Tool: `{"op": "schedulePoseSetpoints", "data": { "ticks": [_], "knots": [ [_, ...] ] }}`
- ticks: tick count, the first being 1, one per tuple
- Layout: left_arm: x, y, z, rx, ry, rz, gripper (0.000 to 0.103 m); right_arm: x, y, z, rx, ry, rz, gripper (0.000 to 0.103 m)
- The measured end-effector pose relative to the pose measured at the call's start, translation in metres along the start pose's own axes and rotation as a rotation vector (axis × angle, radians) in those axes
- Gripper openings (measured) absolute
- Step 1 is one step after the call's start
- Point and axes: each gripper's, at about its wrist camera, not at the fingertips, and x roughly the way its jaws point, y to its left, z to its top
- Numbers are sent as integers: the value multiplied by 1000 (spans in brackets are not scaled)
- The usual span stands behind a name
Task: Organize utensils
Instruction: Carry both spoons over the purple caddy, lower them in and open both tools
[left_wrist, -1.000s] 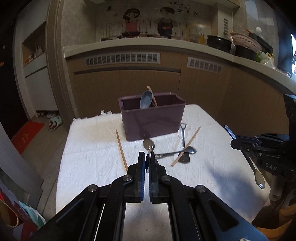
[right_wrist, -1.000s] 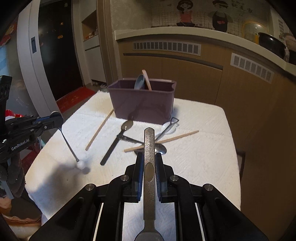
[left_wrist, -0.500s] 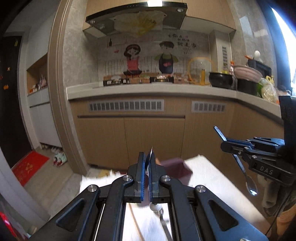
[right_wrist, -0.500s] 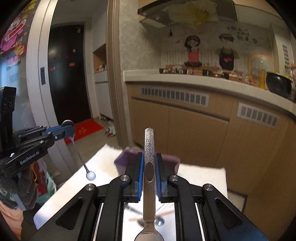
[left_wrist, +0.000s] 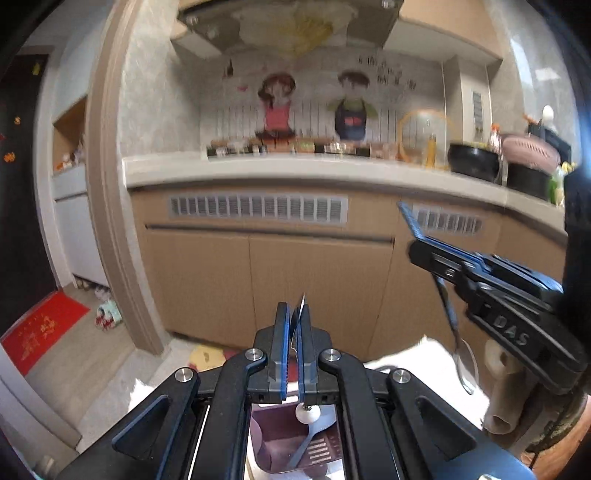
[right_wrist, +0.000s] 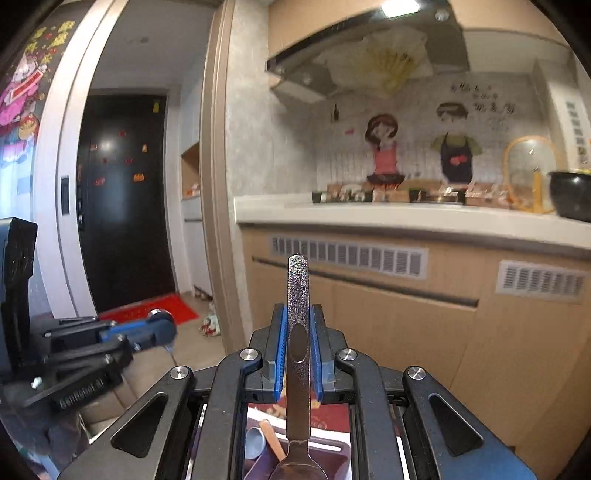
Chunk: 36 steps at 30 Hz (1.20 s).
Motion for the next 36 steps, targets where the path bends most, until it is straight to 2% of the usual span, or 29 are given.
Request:
{"op": "schedulePoseSetpoints", "data": {
  "ticks": [3, 9, 16, 20, 23, 25, 27, 29, 31, 36],
  "knots": [
    [20, 9, -11, -20, 53, -13, 2, 31, -3, -15, -6, 47, 4, 12],
    [41, 18, -40, -25, 106, 0, 2, 70, -9, -49, 16, 99, -26, 12],
    [55, 18, -71, -37, 183, 1, 2, 74, 2, -89, -70, 120, -104, 12],
    [55, 19, -86, -56, 219, 13, 3, 65, 5, -110, -83, 157, -114, 12],
    [52, 20, -88, -71, 234, 12, 9, 60, 6, -118, -81, 186, -101, 13],
    [48, 21, -86, -76, 228, 18, 20, 55, 2, -116, -58, 196, -82, 13],
    [44, 22, -83, -81, 219, 21, 26, 52, -1, -113, -35, 210, -47, 13],
    [40, 23, -81, -89, 213, 24, 29, 52, -5, -107, -12, 234, -15, 12],
    [37, 26, -79, -103, 208, 20, 36, 49, -9, -98, 11, 247, 7, 12],
    [30, 32, -77, -128, 200, 8, 44, 41, -15, -86, 30, 232, 42, 12]
  ]
}}
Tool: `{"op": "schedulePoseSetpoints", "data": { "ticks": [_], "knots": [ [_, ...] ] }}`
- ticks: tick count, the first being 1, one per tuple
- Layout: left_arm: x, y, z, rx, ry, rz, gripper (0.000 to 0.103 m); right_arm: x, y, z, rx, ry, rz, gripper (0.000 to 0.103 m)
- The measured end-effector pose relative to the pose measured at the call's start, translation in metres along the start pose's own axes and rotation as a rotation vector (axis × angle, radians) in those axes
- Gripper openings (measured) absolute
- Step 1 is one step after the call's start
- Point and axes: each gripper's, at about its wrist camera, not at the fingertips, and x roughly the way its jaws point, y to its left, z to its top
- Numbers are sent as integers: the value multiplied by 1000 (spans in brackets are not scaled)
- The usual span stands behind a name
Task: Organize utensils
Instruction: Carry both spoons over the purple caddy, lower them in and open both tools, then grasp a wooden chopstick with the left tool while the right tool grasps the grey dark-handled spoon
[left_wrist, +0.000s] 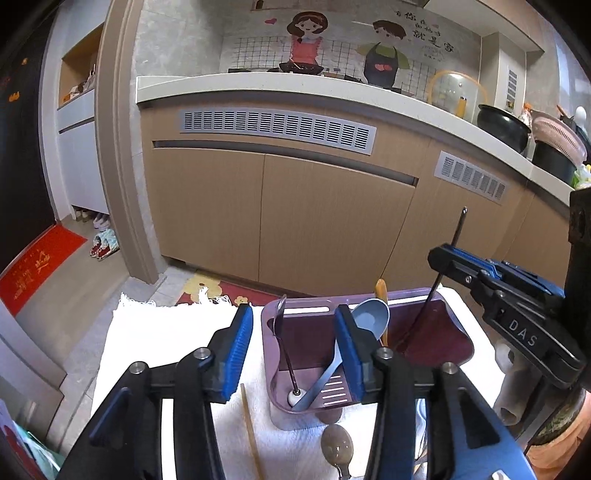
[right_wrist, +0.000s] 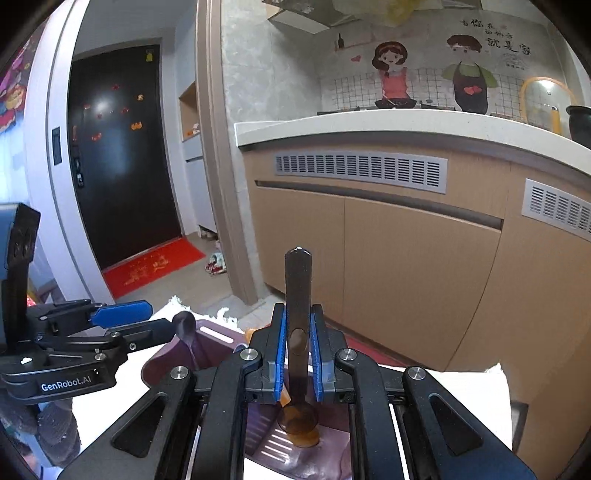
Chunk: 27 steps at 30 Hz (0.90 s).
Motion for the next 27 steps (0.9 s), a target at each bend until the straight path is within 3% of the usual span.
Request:
{"op": "schedulePoseSetpoints", "data": {
  "ticks": [5, 6, 7, 9, 10, 13, 17, 20, 23, 25, 27],
  "knots": [
    [-13, 10, -4, -26, 7, -17, 64, 2, -4, -15, 5, 87, -6, 19],
    [-17, 12, -5, -30, 6, -18, 69, -1, -4, -19, 1, 100, -20, 29],
    [-22, 15, -7, -34, 5, -16, 74, -6, -3, -23, -7, 105, -28, 33],
    [-32, 21, -11, -42, 7, -6, 79, -21, 1, -28, -22, 94, -46, 61],
    [-36, 24, -14, -48, 14, 3, 81, -32, 3, -31, -30, 87, -62, 65],
    [-41, 34, -27, -66, 82, 42, 82, -57, 8, -45, -50, 111, -105, 66],
    [-28, 37, -57, -67, 235, 38, 82, -72, 14, -71, -46, 242, -139, 67],
    [-12, 33, -81, -54, 342, 26, 76, -80, 17, -97, -36, 328, -153, 67],
    [4, 27, -99, -46, 420, 47, 60, -85, 17, -118, -18, 375, -138, 67],
    [16, 21, -109, -51, 486, 40, 44, -87, 17, -127, -7, 393, -138, 67],
    [23, 15, -116, -42, 528, 24, 39, -90, 16, -136, 3, 406, -138, 67]
  ]
}}
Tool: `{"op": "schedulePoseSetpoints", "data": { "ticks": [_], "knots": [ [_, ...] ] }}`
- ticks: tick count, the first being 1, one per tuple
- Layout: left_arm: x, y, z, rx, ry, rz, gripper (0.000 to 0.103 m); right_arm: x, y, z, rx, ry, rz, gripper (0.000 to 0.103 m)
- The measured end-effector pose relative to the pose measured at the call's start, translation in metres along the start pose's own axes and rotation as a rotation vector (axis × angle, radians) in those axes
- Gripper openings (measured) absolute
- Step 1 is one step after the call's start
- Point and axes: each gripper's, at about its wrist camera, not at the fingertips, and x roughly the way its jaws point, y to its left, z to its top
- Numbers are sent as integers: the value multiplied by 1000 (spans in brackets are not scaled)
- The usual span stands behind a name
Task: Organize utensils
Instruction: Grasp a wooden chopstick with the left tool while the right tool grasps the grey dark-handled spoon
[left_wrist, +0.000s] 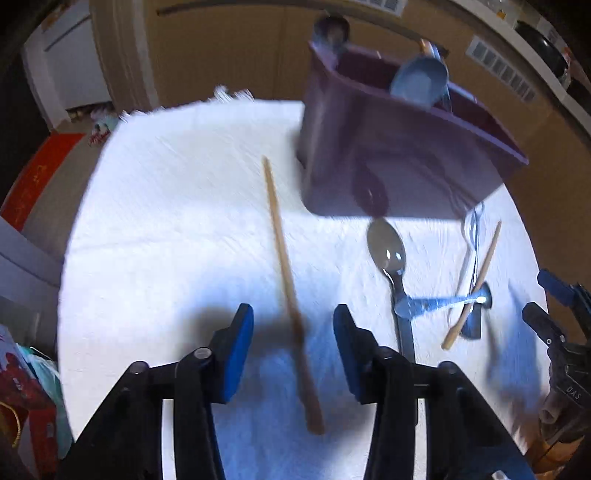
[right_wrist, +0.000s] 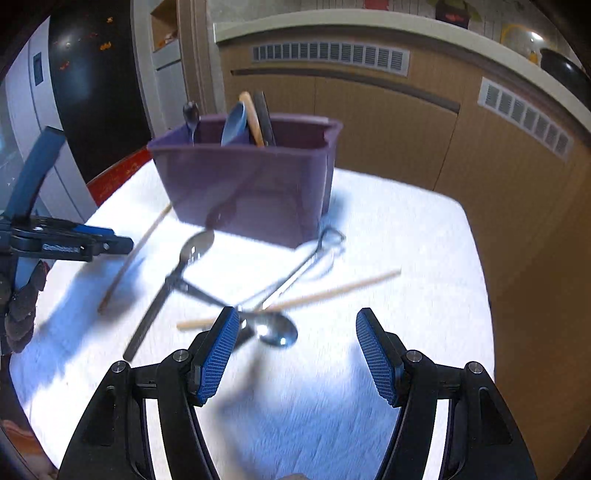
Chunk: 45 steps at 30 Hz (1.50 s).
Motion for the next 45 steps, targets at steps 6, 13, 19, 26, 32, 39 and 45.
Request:
{"op": "schedulePoseSetpoints", "data": {
  "ticks": [6, 13, 19, 26, 32, 39, 45],
  "knots": [
    [11, -16, 1, 43, 1, 60, 13, 0, -1, -17, 5, 19, -8, 67],
    [1, -18, -12, 83, -28, 86, 5, -6, 25, -12, -29, 13, 39, 67],
    [-23, -5, -63, 88, -42, 50, 4, 11, 64, 11, -44, 39, 147, 67],
    [-39, 15, -104, 40, -51, -16, 4, 72, 100, 39, -32, 154, 152, 43],
    [-43, 24, -110, 19, -67, -31, 6, 99, 118, 49, -19, 182, 95, 37],
    [-43, 23, -109, 3, -72, -42, 6, 82, 143, 28, -173, 211, 94, 14],
    [-43, 20, -108, 1, -62, -27, 7, 49, 139, -10, -220, 243, 124, 13]
  ]
}}
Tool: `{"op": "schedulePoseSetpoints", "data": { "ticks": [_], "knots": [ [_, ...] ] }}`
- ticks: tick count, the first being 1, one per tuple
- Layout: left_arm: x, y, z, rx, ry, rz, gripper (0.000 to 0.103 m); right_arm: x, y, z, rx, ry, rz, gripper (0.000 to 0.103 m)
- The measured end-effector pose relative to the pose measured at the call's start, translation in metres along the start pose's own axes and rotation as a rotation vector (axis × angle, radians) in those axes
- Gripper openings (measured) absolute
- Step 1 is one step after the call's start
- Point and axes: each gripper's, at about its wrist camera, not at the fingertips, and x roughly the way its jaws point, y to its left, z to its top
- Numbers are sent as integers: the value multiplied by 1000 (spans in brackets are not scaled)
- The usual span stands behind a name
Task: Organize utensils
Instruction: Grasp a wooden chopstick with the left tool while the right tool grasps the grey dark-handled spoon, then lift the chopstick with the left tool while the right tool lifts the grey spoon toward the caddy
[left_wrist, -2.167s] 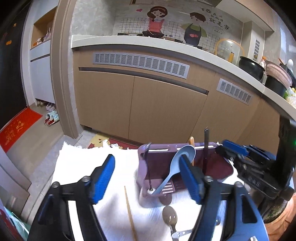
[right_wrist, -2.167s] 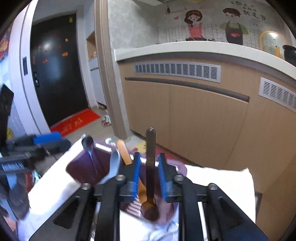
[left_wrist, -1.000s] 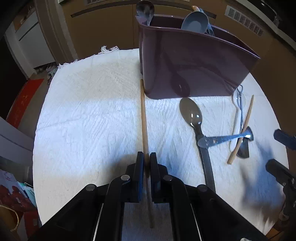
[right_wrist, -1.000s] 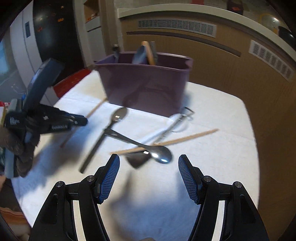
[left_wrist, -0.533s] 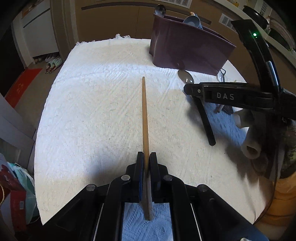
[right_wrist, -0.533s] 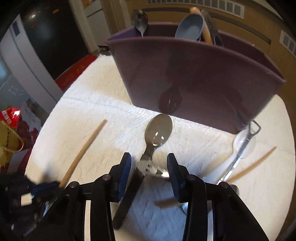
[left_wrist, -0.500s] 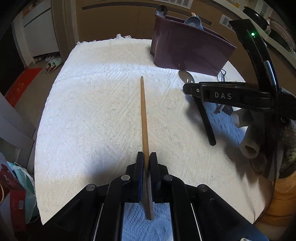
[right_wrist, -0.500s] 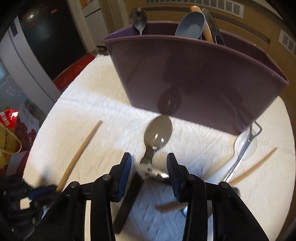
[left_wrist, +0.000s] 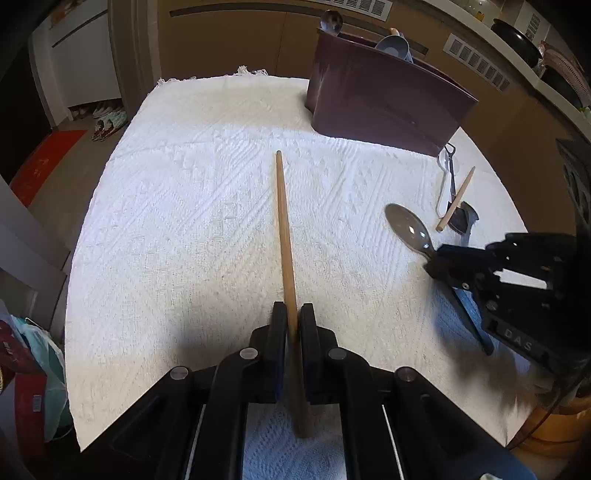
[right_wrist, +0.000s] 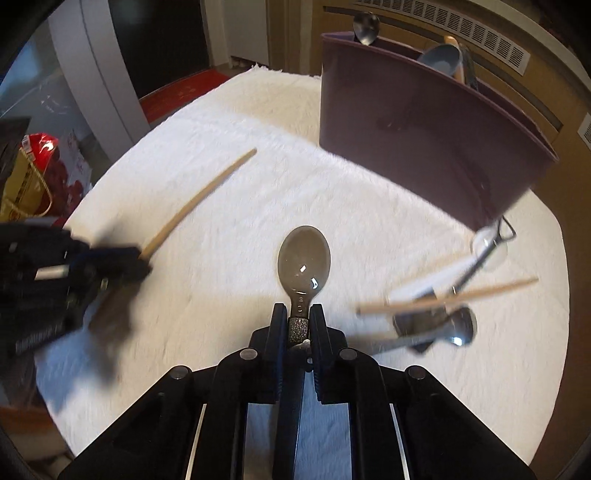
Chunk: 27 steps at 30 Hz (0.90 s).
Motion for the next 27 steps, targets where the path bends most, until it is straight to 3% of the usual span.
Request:
{"op": "schedulePoseSetpoints", "data": {
  "ticks": [8, 13, 23, 26, 27],
  "knots": [
    [4, -13, 2, 32, 15, 19, 25, -15, -13, -29, 11, -8, -2, 14],
    [6, -19, 2, 38, 27, 2, 48, -13, -9, -28, 3, -48, -37, 14],
    [12, -15, 16, -40, 47, 11, 47, -59, -28, -45, 79, -160, 8, 12],
    [17, -16, 26, -34, 46, 41, 41, -74, -32, -52, 89, -194, 5, 12],
    [18, -16, 29, -26, 45, 60, 34, -78, -33, -54, 93, -204, 4, 12]
  ]
}}
